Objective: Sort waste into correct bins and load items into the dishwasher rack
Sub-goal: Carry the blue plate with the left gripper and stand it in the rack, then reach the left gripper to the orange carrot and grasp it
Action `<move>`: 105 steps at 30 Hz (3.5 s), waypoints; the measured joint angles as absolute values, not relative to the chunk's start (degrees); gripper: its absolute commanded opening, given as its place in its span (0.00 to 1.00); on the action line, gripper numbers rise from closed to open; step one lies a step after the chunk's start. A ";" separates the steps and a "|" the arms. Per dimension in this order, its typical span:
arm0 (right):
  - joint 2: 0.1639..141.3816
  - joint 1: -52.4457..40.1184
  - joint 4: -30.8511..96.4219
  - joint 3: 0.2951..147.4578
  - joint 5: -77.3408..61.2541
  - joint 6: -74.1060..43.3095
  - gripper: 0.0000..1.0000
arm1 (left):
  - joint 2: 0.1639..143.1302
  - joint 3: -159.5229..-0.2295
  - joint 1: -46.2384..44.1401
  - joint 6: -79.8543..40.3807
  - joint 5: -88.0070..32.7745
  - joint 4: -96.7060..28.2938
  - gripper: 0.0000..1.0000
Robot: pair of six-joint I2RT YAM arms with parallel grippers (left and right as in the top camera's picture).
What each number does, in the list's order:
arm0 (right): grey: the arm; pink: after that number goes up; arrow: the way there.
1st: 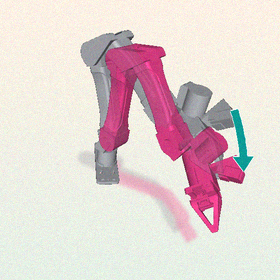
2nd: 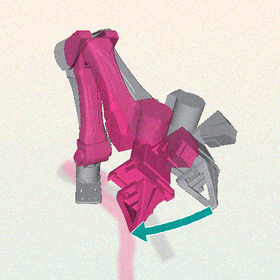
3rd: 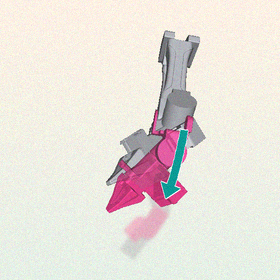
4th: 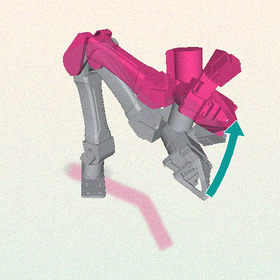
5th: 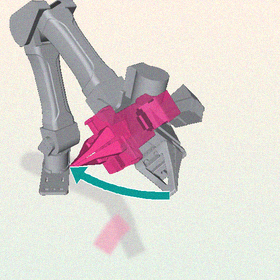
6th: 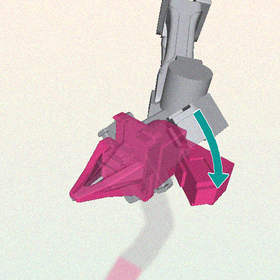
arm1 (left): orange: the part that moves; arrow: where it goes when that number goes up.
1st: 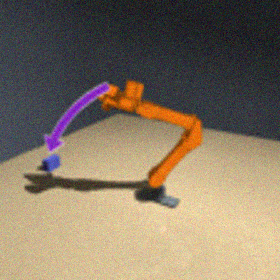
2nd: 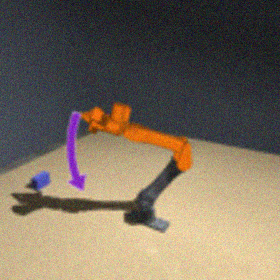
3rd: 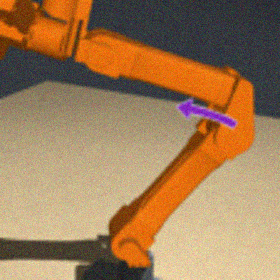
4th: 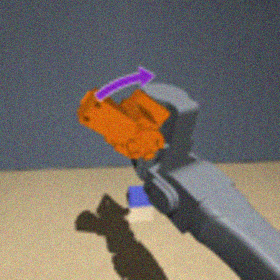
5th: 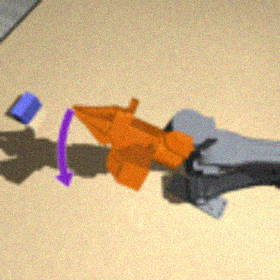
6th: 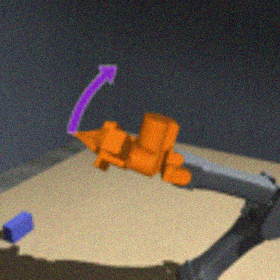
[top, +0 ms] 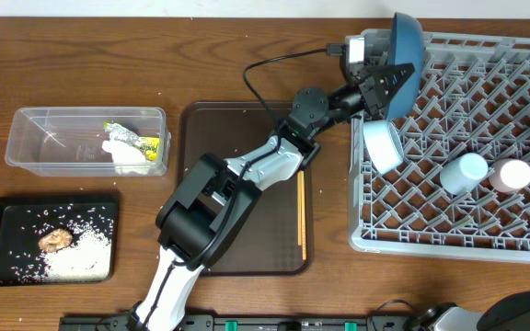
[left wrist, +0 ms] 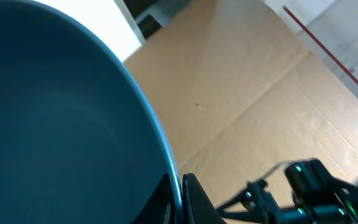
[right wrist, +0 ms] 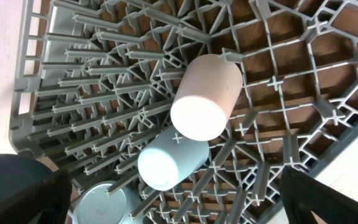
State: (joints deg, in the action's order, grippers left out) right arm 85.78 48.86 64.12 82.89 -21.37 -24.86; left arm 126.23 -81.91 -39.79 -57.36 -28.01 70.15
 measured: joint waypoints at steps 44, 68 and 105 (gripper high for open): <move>85.78 48.86 65.14 82.89 -19.66 -24.32 0.99 | 136.70 -88.88 -38.33 -59.20 -27.09 67.75 0.65; 85.78 48.86 65.32 82.89 -19.66 -24.32 0.99 | 135.85 -90.02 -27.00 -51.35 -45.80 52.47 0.98; 85.78 26.41 67.05 82.85 -28.86 -12.40 0.96 | 102.21 -89.84 -23.40 -12.19 -7.97 -74.74 0.95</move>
State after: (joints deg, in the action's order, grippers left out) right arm 85.78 26.41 67.05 82.85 -28.86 -12.40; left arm 102.21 -89.84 -23.40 -12.19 -7.97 -74.74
